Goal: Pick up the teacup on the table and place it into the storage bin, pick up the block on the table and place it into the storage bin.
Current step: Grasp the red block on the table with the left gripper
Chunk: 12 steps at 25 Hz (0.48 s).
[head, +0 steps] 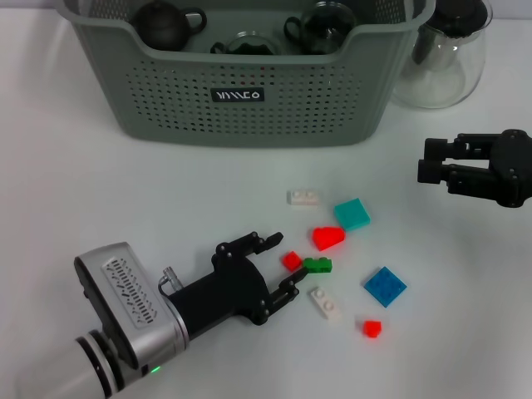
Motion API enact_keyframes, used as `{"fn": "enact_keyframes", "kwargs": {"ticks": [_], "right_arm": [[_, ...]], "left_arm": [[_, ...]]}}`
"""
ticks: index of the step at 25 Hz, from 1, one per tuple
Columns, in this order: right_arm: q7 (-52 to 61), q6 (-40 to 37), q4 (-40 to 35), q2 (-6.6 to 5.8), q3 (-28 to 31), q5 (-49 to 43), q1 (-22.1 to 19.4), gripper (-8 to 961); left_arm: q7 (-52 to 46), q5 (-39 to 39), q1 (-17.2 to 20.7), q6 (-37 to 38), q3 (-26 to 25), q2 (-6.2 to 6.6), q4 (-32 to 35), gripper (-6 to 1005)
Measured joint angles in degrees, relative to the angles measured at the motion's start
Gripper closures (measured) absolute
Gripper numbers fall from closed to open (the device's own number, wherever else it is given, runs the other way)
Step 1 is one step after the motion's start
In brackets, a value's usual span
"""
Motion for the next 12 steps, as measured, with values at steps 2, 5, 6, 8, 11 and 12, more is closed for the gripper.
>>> {"fn": "enact_keyframes", "kwargs": {"ticks": [2,5,6,8,11,12], "right_arm": [[0.0,0.0,0.0,0.00,0.0,0.0,0.0,468],[0.0,0.1,0.0,0.00,0.0,0.0,0.0,468],[0.0,0.1,0.1,0.00,0.0,0.0,0.0,468],[0.0,0.2,0.1,0.00,0.0,0.0,0.0,468],[0.0,0.2,0.1,0.00,0.0,0.0,0.0,468],[0.0,0.2,0.1,0.00,0.0,0.0,0.0,468]], "left_arm": [[0.0,0.0,-0.2,-0.3,0.0,0.00,0.0,439],[-0.1,0.0,-0.6,-1.7,-0.1,0.00,-0.4,490],[-0.1,0.0,-0.7,-1.8,-0.1,0.00,-0.5,516],[-0.1,0.1,-0.8,-2.0,-0.1,0.00,-0.6,567],[-0.1,0.2,-0.8,-1.9,0.0,0.00,-0.6,595],[-0.1,0.3,-0.8,-1.8,0.0,0.00,-0.6,596]]}}
